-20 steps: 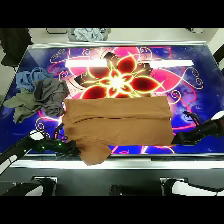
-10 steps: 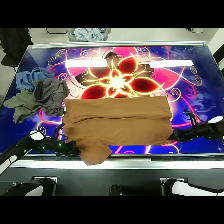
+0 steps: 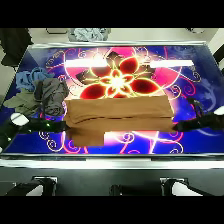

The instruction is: Fold the shirts.

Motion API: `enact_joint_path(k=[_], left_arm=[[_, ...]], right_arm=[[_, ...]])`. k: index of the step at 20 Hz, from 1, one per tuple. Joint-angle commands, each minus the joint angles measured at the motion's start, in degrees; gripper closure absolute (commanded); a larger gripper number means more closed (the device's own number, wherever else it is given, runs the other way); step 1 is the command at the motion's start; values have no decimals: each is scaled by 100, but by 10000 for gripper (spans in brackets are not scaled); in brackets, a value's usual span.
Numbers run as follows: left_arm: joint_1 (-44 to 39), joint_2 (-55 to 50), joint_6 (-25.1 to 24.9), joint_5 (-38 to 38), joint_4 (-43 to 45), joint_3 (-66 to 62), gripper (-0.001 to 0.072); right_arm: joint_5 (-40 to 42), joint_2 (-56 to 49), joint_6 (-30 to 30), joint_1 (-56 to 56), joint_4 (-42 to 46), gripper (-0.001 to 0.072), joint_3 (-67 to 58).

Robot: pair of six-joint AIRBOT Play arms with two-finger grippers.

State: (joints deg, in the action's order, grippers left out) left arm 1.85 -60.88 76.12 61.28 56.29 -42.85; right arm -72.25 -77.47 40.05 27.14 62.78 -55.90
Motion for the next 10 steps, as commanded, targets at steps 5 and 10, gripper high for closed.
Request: enact_joint_path(k=[5,10], left_arm=[[348,-1051,142,-24,372,-1705,681],[306,-2811,146,96,326,-3136,679]], right_arm=[[1333,-1110,1045,-1480,1062,666,-2116],[1467,-2308,1742,-1705,1047,664,-3001]])
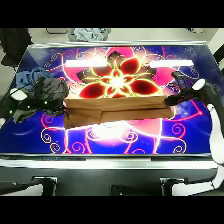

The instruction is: Fold the shirts.

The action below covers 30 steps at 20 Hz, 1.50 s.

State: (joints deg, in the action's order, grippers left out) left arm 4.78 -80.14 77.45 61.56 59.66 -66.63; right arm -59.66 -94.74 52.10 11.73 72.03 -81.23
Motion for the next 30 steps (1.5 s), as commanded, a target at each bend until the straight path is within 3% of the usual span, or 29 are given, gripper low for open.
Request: enact_joint_path(k=[1,6,7,8,9,10,13,17,21,24,25,26,28,29,30], left_arm=[[15,-1182,15,173,-26,-981,679],[15,-1991,11,662,-55,-1473,669],[15,-1982,11,669,-55,-1488,547],[31,-1965,11,758,-52,-1556,341],[57,-1963,9,940,-52,-1687,327],[79,-1958,-22,1163,-52,-1864,327],[70,-1779,-118,1456,-79,-2282,328],[-70,-1246,-118,1388,-175,-2374,328],[-315,-815,-116,1390,-181,-2374,328],[-498,-651,-116,1390,-181,-2374,328],[-553,-638,-116,1390,-181,-2374,328],[-612,-638,-116,1390,-181,-2371,327],[-723,-649,-118,1388,-181,-2367,328],[-785,-673,-118,1384,-179,-2361,329],[-872,-719,-116,1364,-179,-2330,331]], right_arm=[[232,-688,647,-164,127,664,-468],[234,-938,916,-164,118,653,-470],[212,-914,922,-162,50,539,-470],[120,-846,916,-144,44,332,-481],[20,-761,837,-107,46,191,-511],[-11,-645,785,20,26,120,-525],[-195,-562,529,730,-920,27,-522],[-1244,-1128,-157,1569,-2828,0,-516],[-1547,-1606,-197,1567,-3156,-2,-516],[-1528,-1836,-166,1403,-3427,2,-516],[-1473,-1873,-164,1329,-3414,36,-514],[-1329,-1875,-175,1270,-3386,187,-511],[-1213,-1829,-317,1241,-3517,565,-511],[-1244,-1757,-461,1241,-3595,664,-511],[-1300,-1652,-610,1233,-3604,664,-511]])
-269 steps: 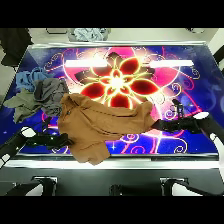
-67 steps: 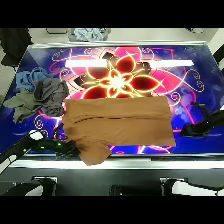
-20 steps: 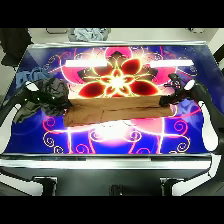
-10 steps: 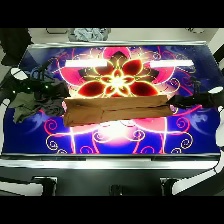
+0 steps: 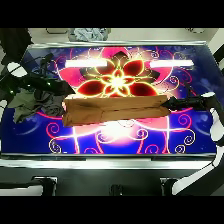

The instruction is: Fold the shirts.

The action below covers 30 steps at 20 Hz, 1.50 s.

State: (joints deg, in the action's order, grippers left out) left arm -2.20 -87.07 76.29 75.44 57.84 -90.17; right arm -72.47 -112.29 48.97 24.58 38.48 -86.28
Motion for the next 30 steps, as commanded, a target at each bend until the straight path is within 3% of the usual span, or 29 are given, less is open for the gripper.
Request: enact_joint_path(k=[1,2,3,4,7,8,11,16,21,22,24,26,30], left_arm=[[-291,-85,0,-55,0,81,336],[-424,-164,2,-109,0,151,429],[-586,-258,4,-201,-11,229,583],[-785,-369,11,-426,-153,341,615],[-1451,-785,52,-1720,-1436,710,624],[-1681,-984,131,-2035,-1849,708,663],[-2367,-1572,131,-2894,-3058,706,673],[-3088,-2181,131,-3447,-3904,706,675],[-3550,-2459,79,-4345,-5401,704,675],[-3547,-2487,59,-4291,-5447,704,676],[-3338,-2361,-472,-3958,-5346,706,679],[-2938,-1937,-481,-3731,-4588,706,679],[-1602,-518,861,-3370,-1611,706,679]], right_arm=[[-111,260,-433,-55,-249,665,-7],[-197,433,-446,-55,-243,665,-7],[-332,649,-442,-55,-243,666,-7],[-505,870,-442,-61,-245,666,-7],[-946,1672,-286,-177,-48,666,-4],[-999,1950,-122,-273,87,666,-4],[-1204,2830,264,-649,275,665,-4],[-1309,4098,848,-1106,317,664,-4],[-1298,4489,1045,-1419,442,663,-4],[-1198,4485,1045,-1419,468,663,-4],[-704,4463,1036,-1419,616,663,-4],[-468,4286,1014,-1453,522,664,-4],[133,3637,855,-2363,173,664,-4]])
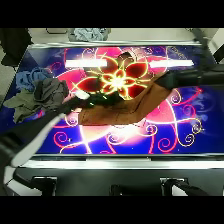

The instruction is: Fold the shirts.

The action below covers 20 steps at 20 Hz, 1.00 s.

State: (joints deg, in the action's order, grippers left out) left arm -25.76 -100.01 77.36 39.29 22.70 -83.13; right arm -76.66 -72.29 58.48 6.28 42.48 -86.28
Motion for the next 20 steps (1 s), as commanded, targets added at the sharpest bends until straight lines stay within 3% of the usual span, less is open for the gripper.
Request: enact_joint_path(k=[1,6,11,12,14,17,20], left_arm=[[1110,1110,964,411,2474,2,679],[2603,2463,1117,1451,3713,2,678],[2841,2975,636,2540,3753,2,676],[2780,2986,584,2597,3753,2,676],[2645,2977,505,2575,3753,2,676],[2566,2973,496,2570,3753,2,676],[2594,2973,339,2568,3801,2,676]], right_arm=[[831,-579,-181,-920,-398,664,-7],[2227,-1908,-264,-2629,-1152,663,-7],[3034,-3112,-374,-3486,-1893,661,-7],[3195,-3237,-374,-3565,-2072,620,-7],[3523,-3342,-485,-3654,-2428,36,-7],[3123,-3128,-1108,-3357,-2378,22,-7],[2020,-2649,-979,-2570,-1196,24,-7]])
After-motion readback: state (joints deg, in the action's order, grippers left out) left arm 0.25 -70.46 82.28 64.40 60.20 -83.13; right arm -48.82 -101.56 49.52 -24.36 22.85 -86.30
